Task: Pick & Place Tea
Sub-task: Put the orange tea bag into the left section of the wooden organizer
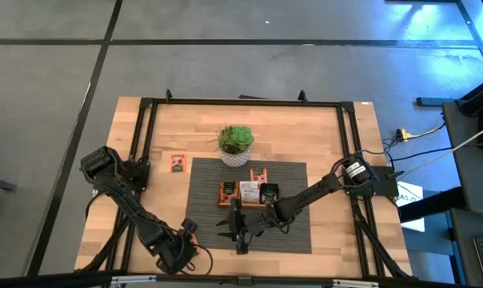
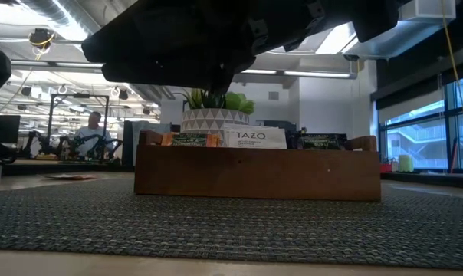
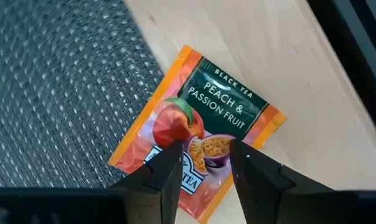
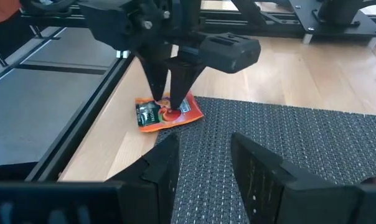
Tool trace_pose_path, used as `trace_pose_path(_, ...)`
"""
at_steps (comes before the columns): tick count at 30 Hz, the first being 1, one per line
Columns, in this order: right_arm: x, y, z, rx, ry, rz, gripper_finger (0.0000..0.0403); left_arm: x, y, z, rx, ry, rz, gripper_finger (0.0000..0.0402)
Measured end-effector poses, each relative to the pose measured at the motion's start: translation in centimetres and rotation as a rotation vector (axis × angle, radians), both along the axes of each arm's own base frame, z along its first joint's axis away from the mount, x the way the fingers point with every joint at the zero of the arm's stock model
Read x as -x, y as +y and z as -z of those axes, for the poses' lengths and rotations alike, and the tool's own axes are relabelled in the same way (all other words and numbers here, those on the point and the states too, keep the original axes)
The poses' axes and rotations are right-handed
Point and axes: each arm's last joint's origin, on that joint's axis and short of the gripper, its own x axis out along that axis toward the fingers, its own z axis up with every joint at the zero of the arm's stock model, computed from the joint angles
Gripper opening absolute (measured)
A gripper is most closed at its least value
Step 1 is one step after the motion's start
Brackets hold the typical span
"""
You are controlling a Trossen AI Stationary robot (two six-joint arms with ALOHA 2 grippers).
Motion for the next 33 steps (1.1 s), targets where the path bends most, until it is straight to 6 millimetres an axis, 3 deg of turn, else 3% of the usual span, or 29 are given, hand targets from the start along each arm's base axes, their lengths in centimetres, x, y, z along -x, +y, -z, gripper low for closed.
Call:
trace_pose_path(4, 0.0, 0.0, 0.0, -0.004, 0.001, 0.002, 0.0145, -0.2, -0.4, -0.1, 0.094, -0.003, -0.179, 0.013)
trace_pose_path(12, -0.1, -0.3, 0.1, -0.19, 0.043, 0.081, 0.0145, -0.9, -0.6, -0.3, 0.299, -0.069, -0.719, 0.013)
trace_pose_path(17, -0.1, -0.2, 0.1, -0.188, 0.052, 0.034, 0.0145, -1.2, -0.3, 0.1, 0.383, -0.117, -1.022, 0.013)
trace_pose_path(20, 0.0, -0.1, 0.1, -0.343, 0.092, 0.093, 0.0145, -1.5, -0.2, 0.6, 0.424, -0.118, -1.149, 0.013)
trace_pose_path(22, 0.0, -0.3, 0.2, -0.416, 0.12, 0.122, 0.0145, -1.6, -0.3, 0.8, 0.428, -0.128, -1.161, 0.013)
trace_pose_path(26, 0.1, -0.4, 0.5, -0.403, 0.155, 0.116, 0.0145, -1.2, 0.0, -0.1, 0.366, -0.177, -1.044, 0.013)
trace_pose_path(29, 0.1, -0.3, 0.5, -0.403, 0.154, 0.113, 0.0145, -1.1, 0.0, -1.9, 0.349, -0.225, -0.873, 0.013)
trace_pose_path(33, 0.1, -0.3, 0.5, -0.38, 0.153, 0.104, 0.0145, -0.9, 0.1, -2.6, 0.226, -0.242, -0.577, 0.013)
